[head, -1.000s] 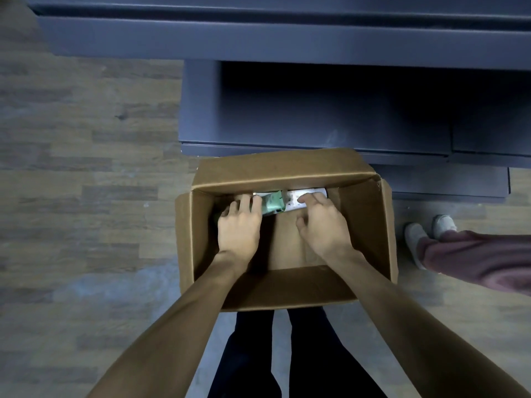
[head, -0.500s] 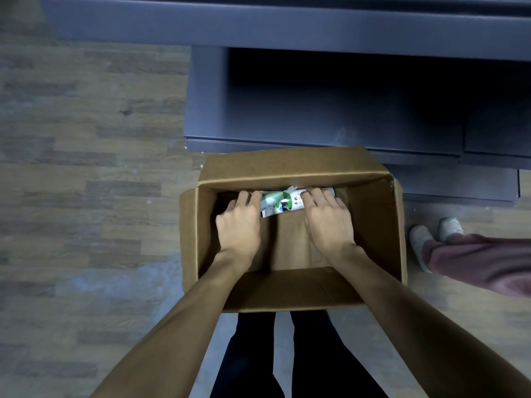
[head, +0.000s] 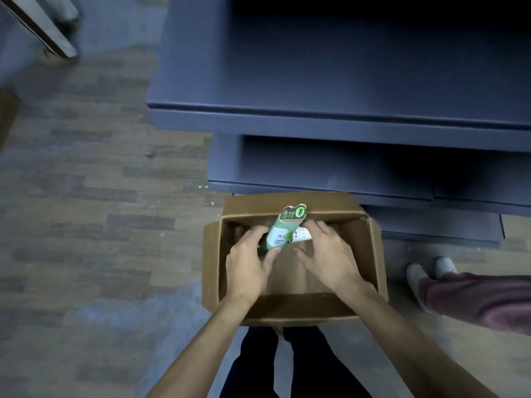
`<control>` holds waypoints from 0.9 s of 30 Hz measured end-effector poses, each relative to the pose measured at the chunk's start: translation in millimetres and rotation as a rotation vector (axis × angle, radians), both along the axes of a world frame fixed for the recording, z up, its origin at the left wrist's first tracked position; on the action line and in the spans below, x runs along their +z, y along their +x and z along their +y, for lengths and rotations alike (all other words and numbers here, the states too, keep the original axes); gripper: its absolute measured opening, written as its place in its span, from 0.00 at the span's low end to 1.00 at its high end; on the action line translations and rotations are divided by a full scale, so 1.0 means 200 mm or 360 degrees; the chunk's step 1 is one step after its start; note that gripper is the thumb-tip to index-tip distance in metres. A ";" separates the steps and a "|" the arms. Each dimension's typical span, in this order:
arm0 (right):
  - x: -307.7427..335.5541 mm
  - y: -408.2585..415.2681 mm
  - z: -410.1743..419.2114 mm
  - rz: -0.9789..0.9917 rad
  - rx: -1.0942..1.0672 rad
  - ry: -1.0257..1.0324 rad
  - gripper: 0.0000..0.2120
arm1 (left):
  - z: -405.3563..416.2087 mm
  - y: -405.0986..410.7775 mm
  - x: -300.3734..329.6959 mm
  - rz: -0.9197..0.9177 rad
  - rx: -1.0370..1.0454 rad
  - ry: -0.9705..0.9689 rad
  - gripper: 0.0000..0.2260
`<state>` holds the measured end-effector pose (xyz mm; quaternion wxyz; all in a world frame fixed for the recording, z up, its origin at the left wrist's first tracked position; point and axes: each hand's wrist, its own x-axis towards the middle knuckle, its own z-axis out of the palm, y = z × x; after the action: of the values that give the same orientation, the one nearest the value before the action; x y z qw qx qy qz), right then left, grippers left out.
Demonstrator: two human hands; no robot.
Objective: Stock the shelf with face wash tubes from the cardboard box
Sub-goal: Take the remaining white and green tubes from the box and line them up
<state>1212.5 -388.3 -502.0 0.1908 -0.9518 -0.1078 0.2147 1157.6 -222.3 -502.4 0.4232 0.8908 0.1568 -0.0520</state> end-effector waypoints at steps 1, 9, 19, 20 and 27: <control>0.08 0.00 0.00 0.0003 -0.0017 0.0042 0.20 | 0.01 0.00 0.06 -0.0010 0.0044 -0.0118 0.14; 0.75 0.01 0.03 -0.0307 -0.0054 0.0417 0.19 | 0.05 0.05 0.65 -0.0382 0.0161 -0.0726 0.17; 1.54 0.14 0.10 -0.0793 0.0051 0.0688 0.19 | 0.21 0.17 1.43 -0.0987 -0.0049 -0.0564 0.15; 1.61 0.15 0.11 -0.0835 0.0066 0.0702 0.19 | 0.21 0.18 1.50 -0.1040 -0.0075 -0.0552 0.16; 1.99 0.16 0.07 -0.0976 0.0055 0.0901 0.18 | 0.18 0.27 1.94 -0.1317 -0.0282 -0.0562 0.15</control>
<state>1245.3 -374.0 -104.1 0.4002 -0.8797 -0.2303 -0.1138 1212.3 -185.9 -114.3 0.5896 0.7608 -0.1135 0.2461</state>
